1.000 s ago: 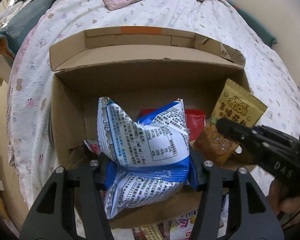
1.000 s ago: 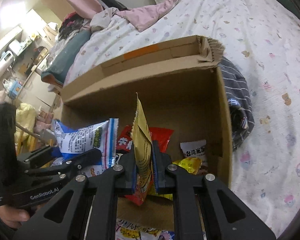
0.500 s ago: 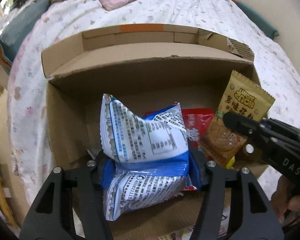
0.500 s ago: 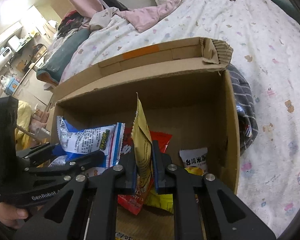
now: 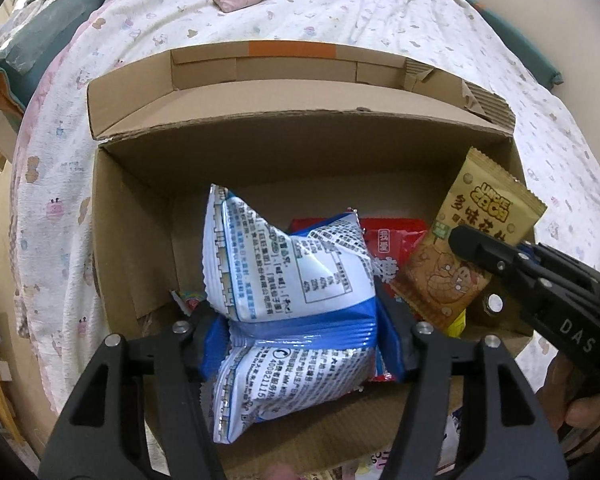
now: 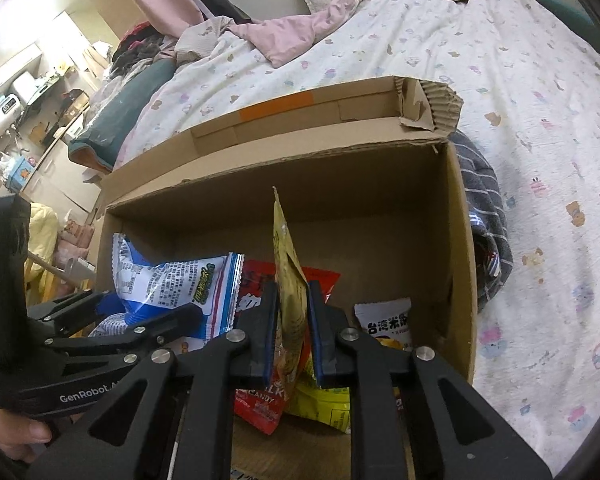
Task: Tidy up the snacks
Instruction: 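Carry both bags into the box and open both tools to release them, then withdraw both tools from the box back toward the snack pile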
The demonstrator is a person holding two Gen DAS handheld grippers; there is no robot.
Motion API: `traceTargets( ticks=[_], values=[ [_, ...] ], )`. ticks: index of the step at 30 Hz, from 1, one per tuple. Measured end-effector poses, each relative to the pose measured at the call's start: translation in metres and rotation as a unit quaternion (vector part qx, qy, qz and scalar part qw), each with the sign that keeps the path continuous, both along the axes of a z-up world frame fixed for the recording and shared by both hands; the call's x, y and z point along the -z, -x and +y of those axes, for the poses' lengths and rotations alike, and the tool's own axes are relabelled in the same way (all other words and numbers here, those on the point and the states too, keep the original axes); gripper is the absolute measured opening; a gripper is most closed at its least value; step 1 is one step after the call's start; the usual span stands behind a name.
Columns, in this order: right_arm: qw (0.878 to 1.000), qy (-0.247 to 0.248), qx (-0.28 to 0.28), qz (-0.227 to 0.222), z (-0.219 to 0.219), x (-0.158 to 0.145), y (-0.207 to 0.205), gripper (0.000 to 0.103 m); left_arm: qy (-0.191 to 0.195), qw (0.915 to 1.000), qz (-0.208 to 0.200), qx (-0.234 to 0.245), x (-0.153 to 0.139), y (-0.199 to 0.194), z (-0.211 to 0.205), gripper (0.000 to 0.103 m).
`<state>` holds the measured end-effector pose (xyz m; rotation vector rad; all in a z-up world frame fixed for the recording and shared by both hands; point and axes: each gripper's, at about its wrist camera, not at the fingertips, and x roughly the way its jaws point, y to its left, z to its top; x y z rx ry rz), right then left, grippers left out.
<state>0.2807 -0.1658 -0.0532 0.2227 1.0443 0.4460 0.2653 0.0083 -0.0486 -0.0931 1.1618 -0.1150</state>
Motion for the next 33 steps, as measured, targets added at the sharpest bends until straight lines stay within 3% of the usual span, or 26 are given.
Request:
traceTargets(
  ticks=[4, 6, 8, 14, 16, 17, 18, 20, 27, 33],
  values=[
    [1.0, 0.0, 0.006, 0.0, -0.001, -0.003, 0.0, 0.017, 0.009, 0.9999, -0.002, 0.006, -0.001, 0.001, -0.001, 0.06],
    [1.0, 0.002, 0.01, -0.007, -0.003, -0.006, 0.0, 0.017, 0.011, 0.9999, -0.002, 0.005, -0.001, 0.002, -0.001, 0.07],
    [1.0, 0.002, 0.013, -0.007, -0.005, -0.007, 0.0, 0.017, 0.018, 0.9998, -0.006, -0.003, -0.003, 0.001, 0.002, 0.092],
    [1.0, 0.007, 0.018, -0.016, -0.009, -0.017, 0.0, 0.022, 0.016, 0.9995, -0.025, -0.003, -0.018, 0.002, 0.002, 0.095],
    [0.999, 0.01, 0.027, -0.029, -0.012, -0.025, 0.001, 0.054, 0.014, 0.9994, -0.032, -0.003, -0.022, 0.002, 0.002, 0.095],
    [0.999, 0.008, 0.032, -0.037, -0.014, -0.028, 0.002, 0.08, 0.014, 0.9993, -0.034, -0.005, -0.023, 0.002, 0.002, 0.095],
    [0.997, 0.004, 0.045, -0.056, -0.018, -0.035, 0.005, 0.088, 0.015, 0.9992, -0.036, -0.006, -0.024, 0.003, 0.004, 0.095],
    [0.995, -0.001, 0.056, -0.081, -0.022, -0.043, 0.009, 0.088, 0.013, 0.9992, -0.037, -0.009, -0.025, 0.002, 0.004, 0.095],
    [0.996, -0.001, 0.041, -0.08, -0.022, -0.048, 0.011, 0.088, 0.013, 0.9986, -0.051, -0.005, -0.036, 0.007, 0.004, 0.095],
    [0.996, -0.006, 0.041, -0.077, -0.024, -0.05, 0.015, 0.088, 0.011, 0.9977, -0.056, -0.036, -0.049, 0.006, 0.028, 0.095]
  ],
)
